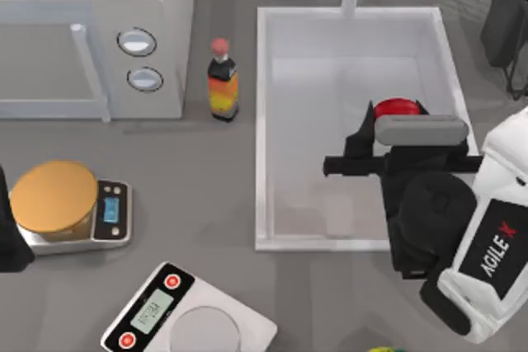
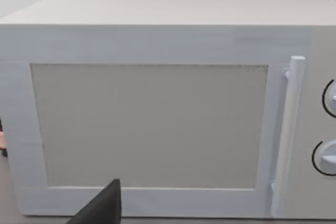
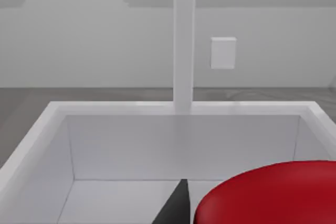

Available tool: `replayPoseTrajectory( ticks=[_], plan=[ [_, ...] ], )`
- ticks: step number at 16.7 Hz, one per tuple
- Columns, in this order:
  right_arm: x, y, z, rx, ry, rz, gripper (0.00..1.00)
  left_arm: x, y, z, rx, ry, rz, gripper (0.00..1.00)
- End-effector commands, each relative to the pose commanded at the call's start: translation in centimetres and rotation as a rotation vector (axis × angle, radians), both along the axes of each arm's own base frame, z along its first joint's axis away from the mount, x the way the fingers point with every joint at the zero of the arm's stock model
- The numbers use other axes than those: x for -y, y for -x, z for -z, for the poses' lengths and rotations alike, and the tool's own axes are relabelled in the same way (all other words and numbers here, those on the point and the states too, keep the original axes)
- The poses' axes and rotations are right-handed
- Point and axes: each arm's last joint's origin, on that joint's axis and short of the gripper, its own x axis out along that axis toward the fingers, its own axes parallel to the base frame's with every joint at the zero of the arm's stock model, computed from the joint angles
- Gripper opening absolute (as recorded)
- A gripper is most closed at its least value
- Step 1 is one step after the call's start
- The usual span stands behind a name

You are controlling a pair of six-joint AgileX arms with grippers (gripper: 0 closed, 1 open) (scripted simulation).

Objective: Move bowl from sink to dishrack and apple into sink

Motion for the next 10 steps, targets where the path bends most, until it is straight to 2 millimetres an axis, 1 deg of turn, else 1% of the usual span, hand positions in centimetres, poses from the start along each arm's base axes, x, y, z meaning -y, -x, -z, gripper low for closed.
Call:
replayPoseTrajectory(
  ticks=[1,10],
  plan=[
    [0.0,0.0,0.0,0.0,0.0,0.0,0.0,0.0,0.0,0.0,0.0,0.0,0.0,1.0],
    [0.0,0.0,0.0,0.0,0.0,0.0,0.68,0.0,0.0,0.0,0.0,0.0,0.0,1.0]
  ],
)
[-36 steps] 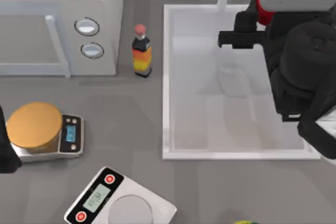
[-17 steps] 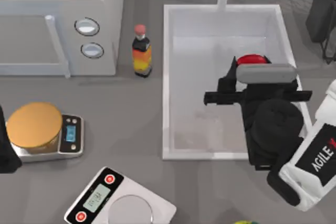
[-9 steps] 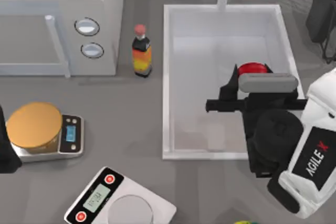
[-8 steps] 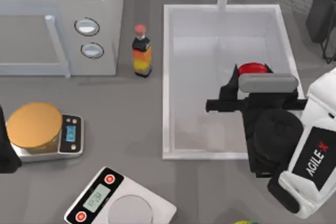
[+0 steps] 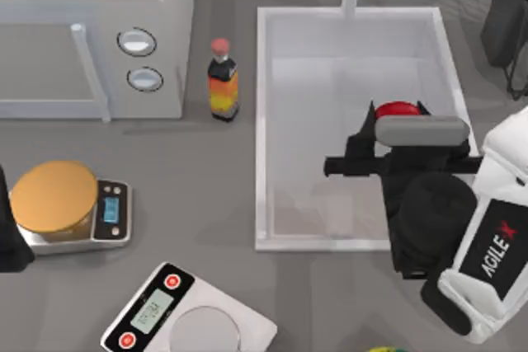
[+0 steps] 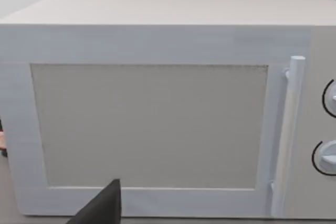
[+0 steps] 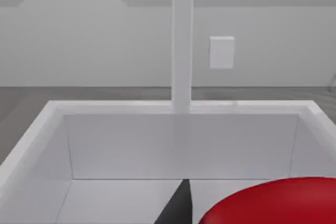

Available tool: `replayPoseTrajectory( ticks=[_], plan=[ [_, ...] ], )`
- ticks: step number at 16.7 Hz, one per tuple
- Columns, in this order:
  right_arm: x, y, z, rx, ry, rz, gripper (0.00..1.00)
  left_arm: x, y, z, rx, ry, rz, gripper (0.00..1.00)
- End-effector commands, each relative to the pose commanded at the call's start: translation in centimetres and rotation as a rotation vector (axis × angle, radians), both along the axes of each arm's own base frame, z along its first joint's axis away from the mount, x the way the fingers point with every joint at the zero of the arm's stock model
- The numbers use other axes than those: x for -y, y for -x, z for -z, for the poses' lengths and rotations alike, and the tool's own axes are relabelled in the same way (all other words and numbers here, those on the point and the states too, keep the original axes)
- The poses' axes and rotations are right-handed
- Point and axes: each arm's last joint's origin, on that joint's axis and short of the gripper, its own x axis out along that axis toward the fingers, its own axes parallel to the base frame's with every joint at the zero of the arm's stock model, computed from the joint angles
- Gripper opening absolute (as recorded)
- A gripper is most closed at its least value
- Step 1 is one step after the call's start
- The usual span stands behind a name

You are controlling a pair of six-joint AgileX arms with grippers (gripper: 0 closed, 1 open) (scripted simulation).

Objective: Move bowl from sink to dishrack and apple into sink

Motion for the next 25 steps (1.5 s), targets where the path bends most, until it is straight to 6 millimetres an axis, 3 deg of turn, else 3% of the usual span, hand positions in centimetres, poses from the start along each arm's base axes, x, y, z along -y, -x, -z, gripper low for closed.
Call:
replayPoseTrajectory(
  ticks=[4,5,14,17,21,25],
  plan=[
    [0.0,0.0,0.0,0.0,0.0,0.0,0.98,0.0,0.0,0.0,0.0,0.0,0.0,1.0],
    [0.0,0.0,0.0,0.0,0.0,0.0,1.0,0.0,0.0,0.0,0.0,0.0,0.0,1.0],
    [0.0,0.0,0.0,0.001,-0.001,-0.001,1.0,0.0,0.0,0.0,0.0,0.0,0.0,1.0],
    [0.8,-0.1,-0.8,-0.02,0.016,0.001,1.0,0.0,0.0,0.0,0.0,0.0,0.0,1.0],
    [3.7,-0.1,-3.5,-0.076,0.052,0.001,1.0,0.0,0.0,0.0,0.0,0.0,0.0,1.0],
    [7.4,1.2,-8.1,-0.078,0.047,0.001,1.0,0.0,0.0,0.0,0.0,0.0,0.0,1.0]
  ],
)
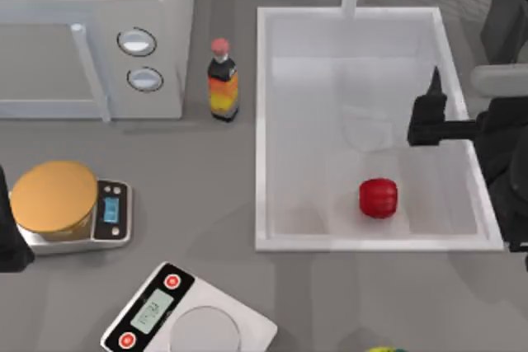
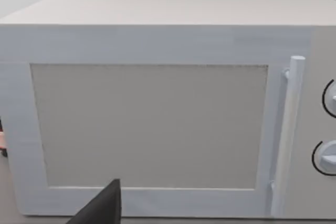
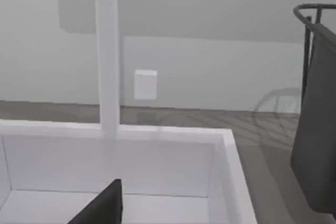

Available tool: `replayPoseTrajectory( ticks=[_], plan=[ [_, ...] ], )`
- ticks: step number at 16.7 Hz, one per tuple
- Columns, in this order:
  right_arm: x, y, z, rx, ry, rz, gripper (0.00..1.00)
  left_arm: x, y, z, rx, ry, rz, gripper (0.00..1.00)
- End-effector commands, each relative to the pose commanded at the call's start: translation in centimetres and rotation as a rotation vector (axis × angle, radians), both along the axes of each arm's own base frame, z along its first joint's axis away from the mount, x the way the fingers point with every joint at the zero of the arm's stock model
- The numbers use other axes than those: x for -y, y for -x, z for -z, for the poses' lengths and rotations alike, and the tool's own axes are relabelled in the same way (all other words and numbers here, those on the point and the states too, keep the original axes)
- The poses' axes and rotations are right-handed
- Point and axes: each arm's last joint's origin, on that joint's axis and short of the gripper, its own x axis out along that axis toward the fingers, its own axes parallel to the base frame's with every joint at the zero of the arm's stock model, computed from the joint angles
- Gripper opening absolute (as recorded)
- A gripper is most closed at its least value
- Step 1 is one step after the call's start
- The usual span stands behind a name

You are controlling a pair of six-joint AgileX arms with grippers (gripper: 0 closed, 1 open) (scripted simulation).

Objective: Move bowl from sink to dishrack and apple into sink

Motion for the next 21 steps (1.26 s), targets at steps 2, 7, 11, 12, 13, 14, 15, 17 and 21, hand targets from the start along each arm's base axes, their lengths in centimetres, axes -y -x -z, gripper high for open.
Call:
replayPoseTrajectory(
  ticks=[2,7,11,12,13,14,15,17,21],
  plan=[
    [1.9,1.4,-2.8,0.036,-0.02,0.002,1.0,0.0,0.0,0.0,0.0,0.0,0.0,1.0],
    [6.6,7.8,-8.3,0.166,-0.066,-0.002,1.0,0.0,0.0,0.0,0.0,0.0,0.0,1.0],
    [9.2,12.6,-7.8,0.201,-0.067,-0.004,1.0,0.0,0.0,0.0,0.0,0.0,0.0,1.0],
    [9.6,13.4,-7.1,0.19,-0.063,-0.006,1.0,0.0,0.0,0.0,0.0,0.0,0.0,1.0],
    [10.0,14.0,-6.2,0.173,-0.058,-0.008,1.0,0.0,0.0,0.0,0.0,0.0,0.0,1.0],
    [10.3,14.5,-5.3,0.153,-0.054,-0.009,1.0,0.0,0.0,0.0,0.0,0.0,0.0,1.0],
    [10.5,14.8,-4.4,0.132,-0.051,-0.01,1.0,0.0,0.0,0.0,0.0,0.0,0.0,1.0],
    [10.9,15.1,-2.9,0.097,-0.048,-0.011,1.0,0.0,0.0,0.0,0.0,0.0,0.0,1.0],
    [11.1,15.3,-2.0,0.077,-0.047,-0.01,1.0,0.0,0.0,0.0,0.0,0.0,0.0,1.0]
  ],
)
